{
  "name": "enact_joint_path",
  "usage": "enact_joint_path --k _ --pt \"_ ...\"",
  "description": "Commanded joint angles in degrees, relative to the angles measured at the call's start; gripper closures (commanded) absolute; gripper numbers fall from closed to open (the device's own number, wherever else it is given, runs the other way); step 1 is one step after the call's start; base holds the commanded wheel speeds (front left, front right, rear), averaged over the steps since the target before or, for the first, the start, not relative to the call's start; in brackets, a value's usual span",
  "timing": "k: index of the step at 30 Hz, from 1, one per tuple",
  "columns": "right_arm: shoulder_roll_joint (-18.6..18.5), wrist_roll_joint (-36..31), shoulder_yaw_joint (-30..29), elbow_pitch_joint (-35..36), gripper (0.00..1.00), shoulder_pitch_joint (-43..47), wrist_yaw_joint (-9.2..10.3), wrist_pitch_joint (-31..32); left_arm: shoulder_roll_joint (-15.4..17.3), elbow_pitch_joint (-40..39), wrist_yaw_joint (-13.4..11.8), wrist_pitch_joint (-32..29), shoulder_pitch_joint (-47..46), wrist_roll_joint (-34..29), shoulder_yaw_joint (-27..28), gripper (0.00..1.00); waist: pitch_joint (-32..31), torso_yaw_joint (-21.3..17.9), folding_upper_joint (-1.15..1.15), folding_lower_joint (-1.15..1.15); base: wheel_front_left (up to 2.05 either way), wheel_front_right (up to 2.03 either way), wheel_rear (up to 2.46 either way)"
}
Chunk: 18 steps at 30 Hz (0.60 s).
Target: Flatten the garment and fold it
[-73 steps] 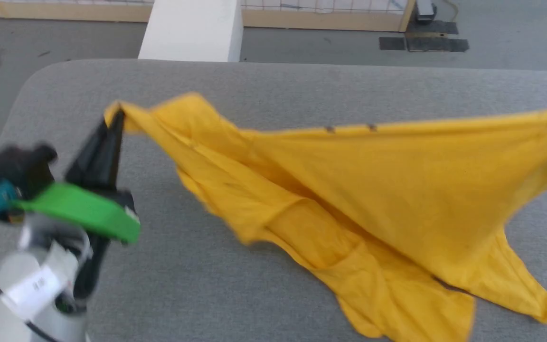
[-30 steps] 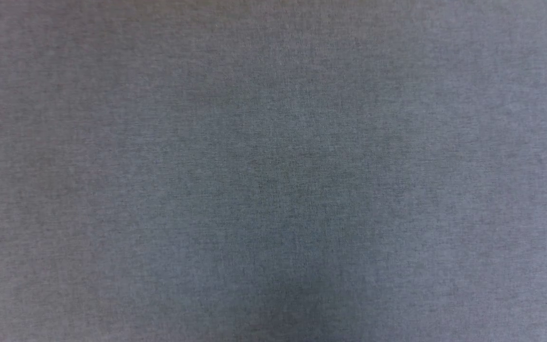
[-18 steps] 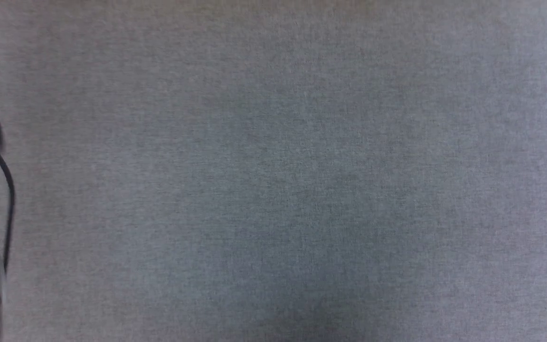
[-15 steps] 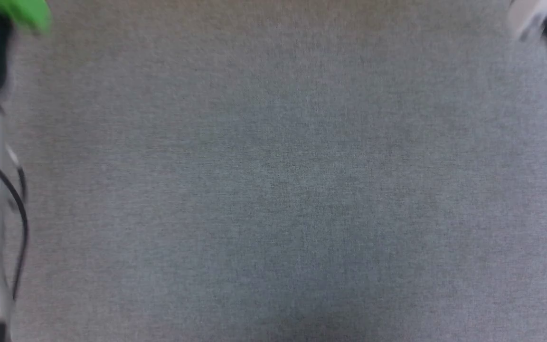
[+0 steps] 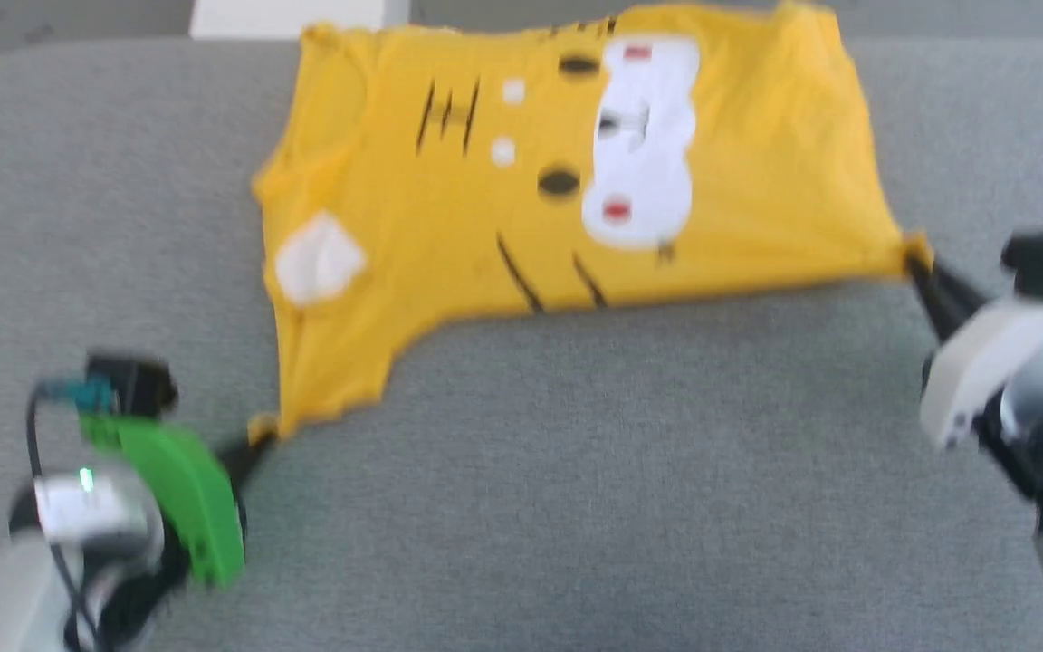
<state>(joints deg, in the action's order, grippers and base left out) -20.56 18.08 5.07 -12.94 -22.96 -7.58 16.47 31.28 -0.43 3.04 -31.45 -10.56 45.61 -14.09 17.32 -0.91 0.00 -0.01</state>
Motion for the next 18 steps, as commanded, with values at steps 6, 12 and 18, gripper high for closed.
enact_joint_path --k 6,12,18 --pt "-0.11 -0.57 -1.36 3.92 1.0 9.58 0.09 4.34 1.2 -8.1 -4.98 -3.22 13.2 3.47 0.86 1.0 -5.1 1.17 0.0 0.01 0.0 0.0 0.0" --pt "0.45 -1.45 -3.37 8.03 1.0 17.98 0.09 8.96 1.66 -12.56 -8.28 -4.52 21.88 4.84 1.26 1.0 -6.0 1.17 0.0 0.01 0.0 0.0 0.0" --pt "1.06 -2.7 -4.75 10.66 1.0 24.32 0.09 6.74 0.9 -15.34 -8.68 -1.82 25.77 3.18 0.37 1.0 -6.76 1.43 0.0 0.01 0.0 0.0 0.0"
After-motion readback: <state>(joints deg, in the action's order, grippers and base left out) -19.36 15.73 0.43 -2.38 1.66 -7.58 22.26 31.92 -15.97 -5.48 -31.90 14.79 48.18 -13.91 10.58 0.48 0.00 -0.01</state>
